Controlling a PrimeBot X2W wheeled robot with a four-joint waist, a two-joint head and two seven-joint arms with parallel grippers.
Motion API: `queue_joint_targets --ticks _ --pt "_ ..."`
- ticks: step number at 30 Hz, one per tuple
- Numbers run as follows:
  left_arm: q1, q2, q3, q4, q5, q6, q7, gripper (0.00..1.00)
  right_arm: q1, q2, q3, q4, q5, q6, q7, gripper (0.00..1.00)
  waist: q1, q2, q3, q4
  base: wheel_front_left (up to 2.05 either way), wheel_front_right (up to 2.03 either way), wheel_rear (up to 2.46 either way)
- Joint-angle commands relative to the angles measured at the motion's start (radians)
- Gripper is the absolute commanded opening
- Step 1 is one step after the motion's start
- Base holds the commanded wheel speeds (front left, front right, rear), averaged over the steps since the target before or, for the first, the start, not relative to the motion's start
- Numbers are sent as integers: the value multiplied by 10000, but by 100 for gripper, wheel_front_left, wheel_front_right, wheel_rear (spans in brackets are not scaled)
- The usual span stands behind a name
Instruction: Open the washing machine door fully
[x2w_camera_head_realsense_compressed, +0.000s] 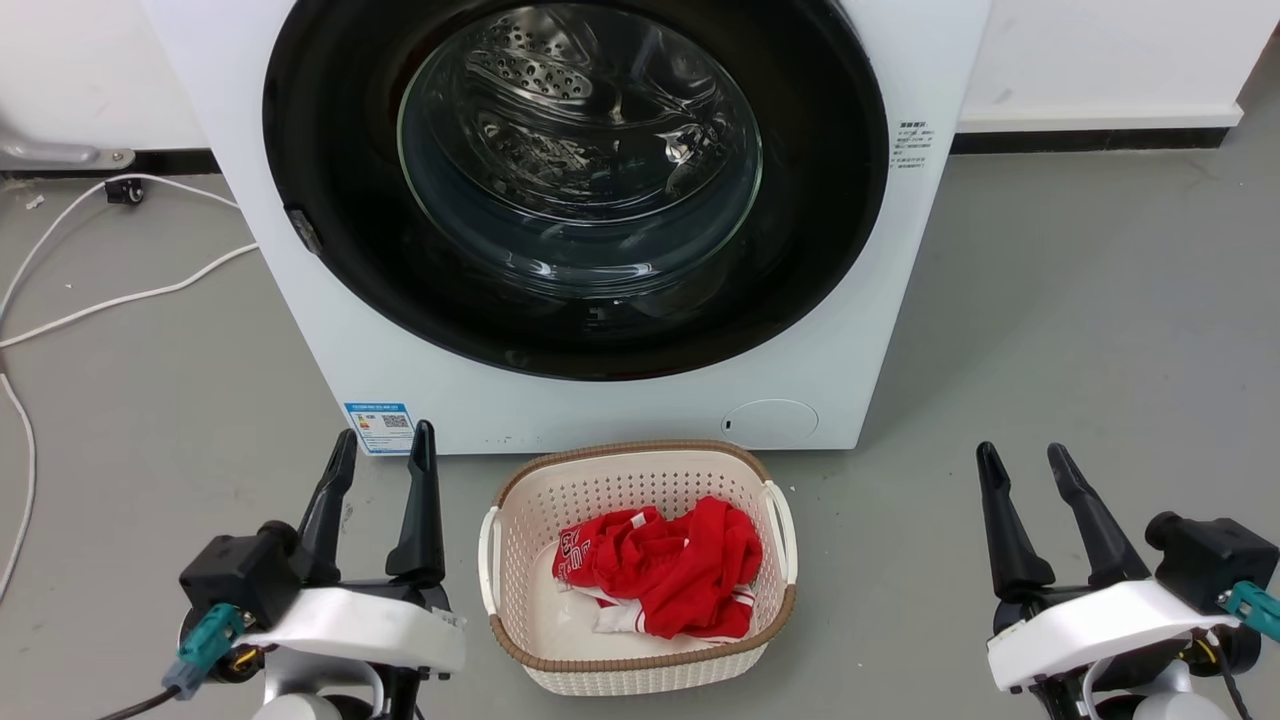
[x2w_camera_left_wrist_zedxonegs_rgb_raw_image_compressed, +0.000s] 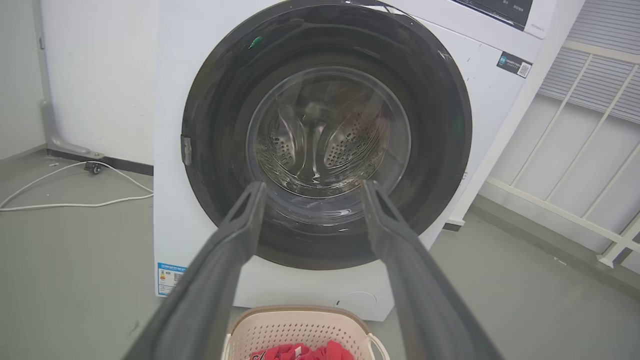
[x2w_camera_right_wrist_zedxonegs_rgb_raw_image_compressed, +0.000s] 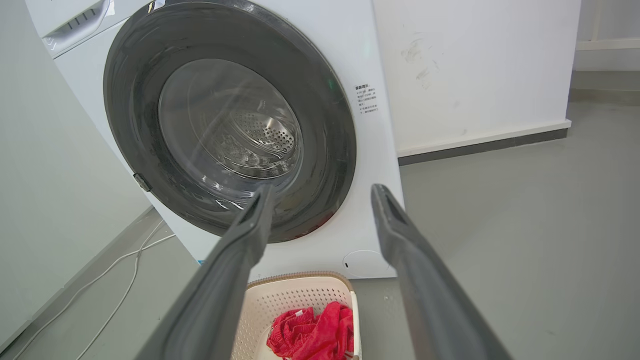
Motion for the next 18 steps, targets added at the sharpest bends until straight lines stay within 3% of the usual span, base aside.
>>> queue_joint_targets --ticks 1,18 --pt "67 95 -59 -65 277 57 -97 100 12 -8 8 -48 -236 -3 -57 100 0 0 -3 -3 0 0 0" --pt "115 165 -237 248 1460 331 -471 100 62 -2 107 -129 -1603 -3 -49 100 0 0 -26 10 0 0 0"
